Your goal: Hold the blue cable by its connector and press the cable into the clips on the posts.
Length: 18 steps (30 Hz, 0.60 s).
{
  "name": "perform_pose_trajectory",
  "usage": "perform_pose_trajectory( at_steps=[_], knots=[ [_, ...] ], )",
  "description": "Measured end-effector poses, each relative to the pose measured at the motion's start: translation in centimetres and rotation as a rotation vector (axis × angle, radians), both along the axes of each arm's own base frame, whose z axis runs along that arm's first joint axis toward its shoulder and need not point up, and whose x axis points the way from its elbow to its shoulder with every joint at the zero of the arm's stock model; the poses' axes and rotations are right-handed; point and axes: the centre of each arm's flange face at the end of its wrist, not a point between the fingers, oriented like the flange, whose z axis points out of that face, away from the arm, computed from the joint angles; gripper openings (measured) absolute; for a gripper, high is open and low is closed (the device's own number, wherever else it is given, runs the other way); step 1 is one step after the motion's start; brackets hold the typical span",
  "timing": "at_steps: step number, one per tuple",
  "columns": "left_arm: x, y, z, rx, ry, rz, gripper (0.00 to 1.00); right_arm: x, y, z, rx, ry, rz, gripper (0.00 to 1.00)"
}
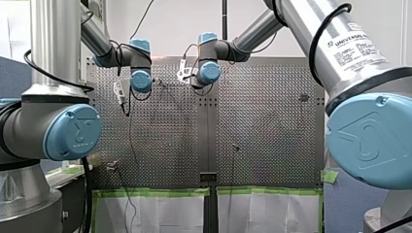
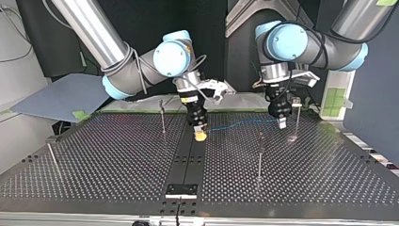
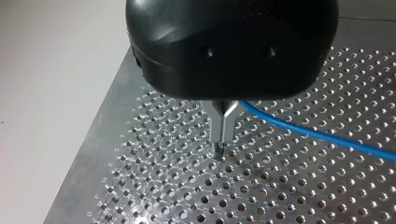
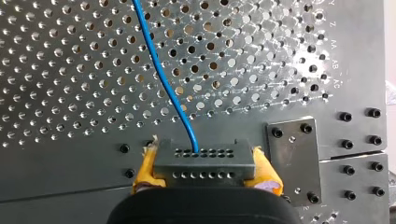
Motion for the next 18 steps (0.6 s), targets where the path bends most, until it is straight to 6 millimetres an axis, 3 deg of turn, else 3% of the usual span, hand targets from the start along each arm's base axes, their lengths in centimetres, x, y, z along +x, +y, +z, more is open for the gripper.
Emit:
perform_pose_trajectory(
  at_steps=[18],
  knots=[
    [2.0,-0.1,1.1,-0.009,0.0,-0.011,0.0,1.0,-1.3,1.3,-0.017,-0.019,0.026,0.0]
  ],
)
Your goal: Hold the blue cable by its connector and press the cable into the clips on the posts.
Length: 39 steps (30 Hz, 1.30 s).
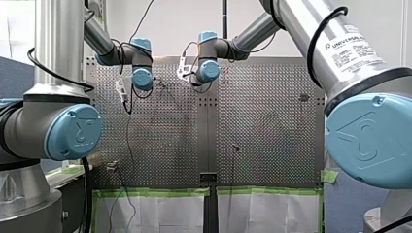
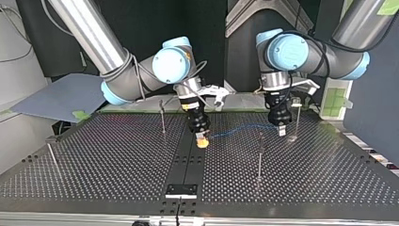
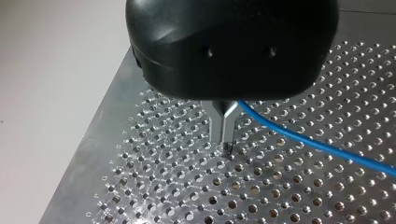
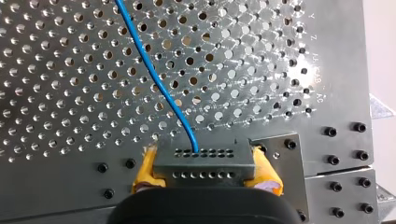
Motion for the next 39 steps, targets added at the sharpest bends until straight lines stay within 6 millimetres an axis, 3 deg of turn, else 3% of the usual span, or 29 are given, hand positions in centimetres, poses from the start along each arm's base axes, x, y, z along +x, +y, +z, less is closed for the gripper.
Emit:
perform_pose_trajectory(
  at_steps=[17,25,39],
  knots=[
    [0.8,-0.1,0.0,-0.003,-0.023,-0.027,0.0,0.1,-0.6,0.0,0.002,0.002,0.003,0.0],
    [1.9,-0.2,-1.7,0.009,0.019,-0.025,0.0,0.3,-0.7,0.2,-0.001,-0.001,0.008,0.0],
    [3.1,-0.3,-0.2,0.004,-0.015,-0.052,0.0,0.2,-1.3,0.7,-0.007,-0.006,0.007,0.0]
  ],
)
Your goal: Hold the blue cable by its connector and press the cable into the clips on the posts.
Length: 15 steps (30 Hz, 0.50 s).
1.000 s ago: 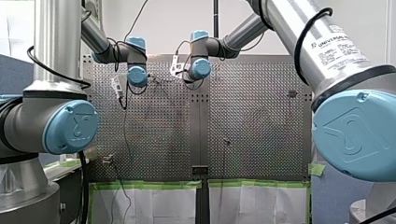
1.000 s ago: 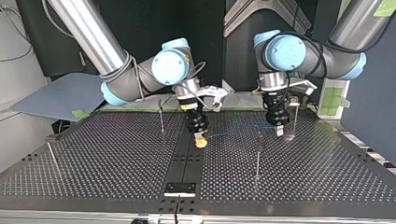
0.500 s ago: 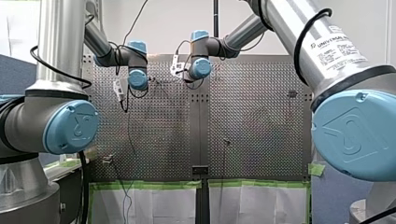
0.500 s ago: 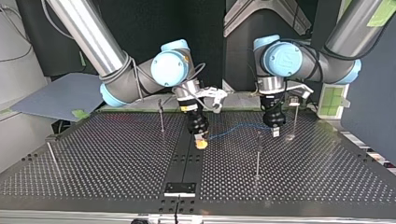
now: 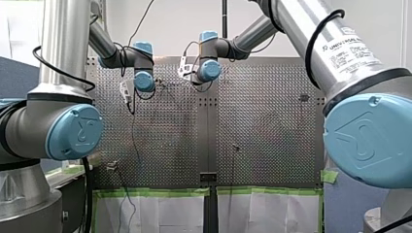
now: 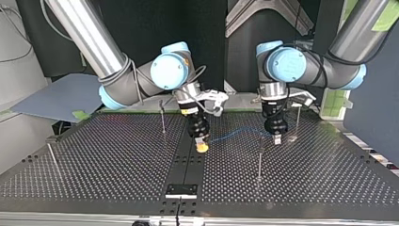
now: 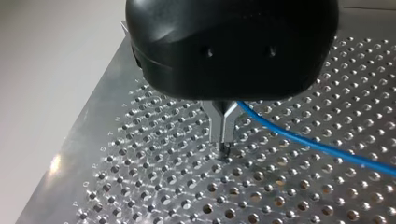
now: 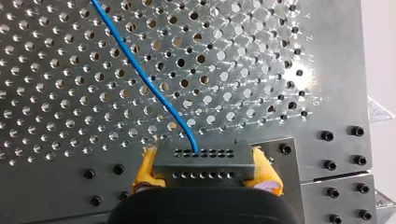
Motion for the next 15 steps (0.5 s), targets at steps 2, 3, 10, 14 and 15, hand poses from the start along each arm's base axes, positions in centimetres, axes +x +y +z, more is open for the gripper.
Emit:
perform_pose_trajectory(
  at_steps=[2,3,10,14,15],
  knots=[
    [0.2,0.0,0.0,-0.004,0.0,-0.005,0.0,0.0,-0.1,0.0,0.0,-0.001,-0.001,0.0],
    [0.4,0.1,-0.1,-0.005,0.002,-0.006,0.0,-0.1,-0.2,0.1,-0.001,-0.001,-0.002,0.0],
    [1.5,0.1,-1.5,0.0,0.042,-0.009,0.0,-0.2,-0.5,-0.1,0.003,0.004,-0.007,0.0],
    [2.0,0.4,-1.3,-0.002,0.031,-0.006,0.0,-0.4,-0.7,-0.3,0.005,0.007,-0.009,0.0],
    [2.1,0.5,-1.2,-0.002,0.028,-0.007,0.0,-0.4,-0.8,-0.4,0.005,0.008,-0.01,0.0]
  ],
)
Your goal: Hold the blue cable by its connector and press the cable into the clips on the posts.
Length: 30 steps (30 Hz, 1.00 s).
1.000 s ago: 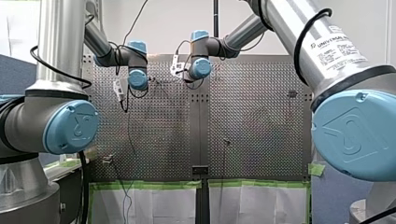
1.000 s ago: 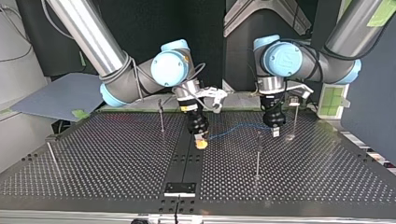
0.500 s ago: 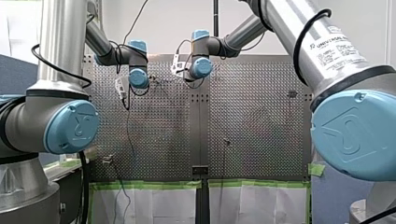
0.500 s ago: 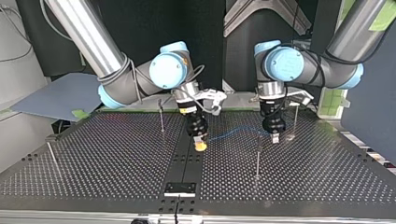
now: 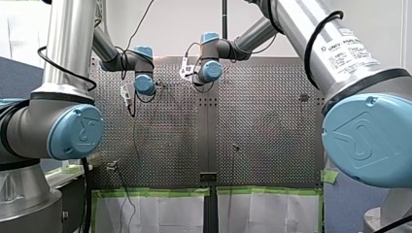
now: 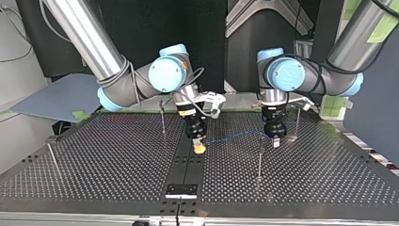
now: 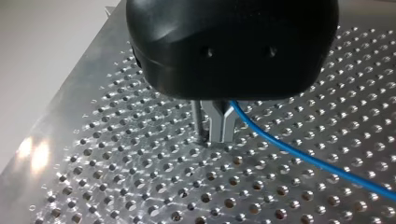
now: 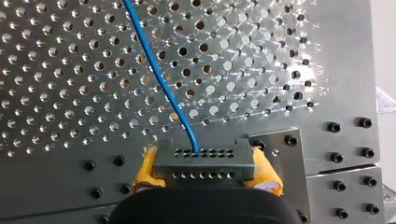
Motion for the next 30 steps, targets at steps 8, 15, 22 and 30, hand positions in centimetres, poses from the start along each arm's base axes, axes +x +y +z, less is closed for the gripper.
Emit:
perform_pose_trajectory(
  at_steps=[8,15,22,30],
  knots=[
    [1.0,0.0,1.5,-0.004,-0.032,-0.027,0.0,-0.2,-0.6,-0.3,-0.001,0.004,-0.002,0.0],
    [1.7,0.5,2.3,-0.009,-0.045,-0.031,0.0,-0.2,-1.2,0.1,-0.009,-0.001,-0.001,0.0],
    [2.2,1.6,2.4,-0.019,-0.05,-0.039,0.0,0.0,-1.8,1.1,-0.026,-0.016,-0.004,0.0],
    [2.6,2.0,2.8,-0.022,-0.058,-0.038,0.0,-0.4,-3.7,2.0,-0.042,-0.031,-0.024,0.0]
  ],
)
